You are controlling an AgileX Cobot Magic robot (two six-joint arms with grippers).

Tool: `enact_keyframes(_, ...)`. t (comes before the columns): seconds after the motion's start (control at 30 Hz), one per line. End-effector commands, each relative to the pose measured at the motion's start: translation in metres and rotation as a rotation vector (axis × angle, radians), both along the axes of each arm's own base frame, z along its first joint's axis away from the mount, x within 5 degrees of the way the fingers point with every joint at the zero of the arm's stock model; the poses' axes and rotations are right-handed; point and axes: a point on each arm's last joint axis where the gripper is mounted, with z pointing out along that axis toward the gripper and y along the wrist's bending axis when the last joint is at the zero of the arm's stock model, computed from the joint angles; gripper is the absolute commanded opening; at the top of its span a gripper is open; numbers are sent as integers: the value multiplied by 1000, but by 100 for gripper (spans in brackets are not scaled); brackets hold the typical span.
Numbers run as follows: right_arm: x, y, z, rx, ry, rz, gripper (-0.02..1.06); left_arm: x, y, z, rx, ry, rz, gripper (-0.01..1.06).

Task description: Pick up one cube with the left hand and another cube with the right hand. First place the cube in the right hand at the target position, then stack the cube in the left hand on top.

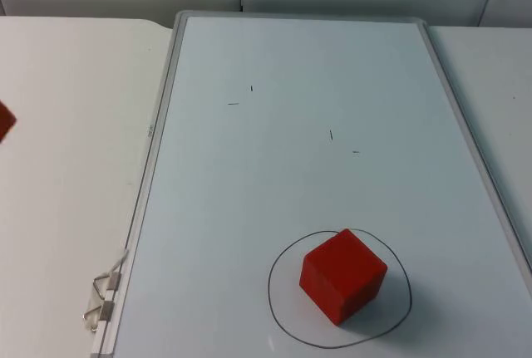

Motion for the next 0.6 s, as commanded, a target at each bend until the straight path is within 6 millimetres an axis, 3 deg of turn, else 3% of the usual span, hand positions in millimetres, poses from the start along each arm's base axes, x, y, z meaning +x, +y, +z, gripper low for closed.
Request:
enact_keyframes(0.0,-16,-19,17,19,-73,-8,92,7,-9,-3,-28,5,-39,23)
enact_keyframes(0.07,-26,-30,24,41,-104,-14,92,12,-14,-5,-31,10,-53,23)
enact_keyframes(0.2,-56,-64,39,87,-151,-48,92,45,-33,-24,3,55,-60,23)
enact_keyframes(0.37,-66,-79,38,57,-136,-82,92,73,-56,-29,7,109,-131,23)
enact_keyframes(0.53,-67,-82,34,29,-108,-97,92,93,-75,-27,-26,124,-180,23)
enact_keyframes(0.57,-67,-82,34,27,-106,-98,92,99,-87,-27,-23,113,-216,23)
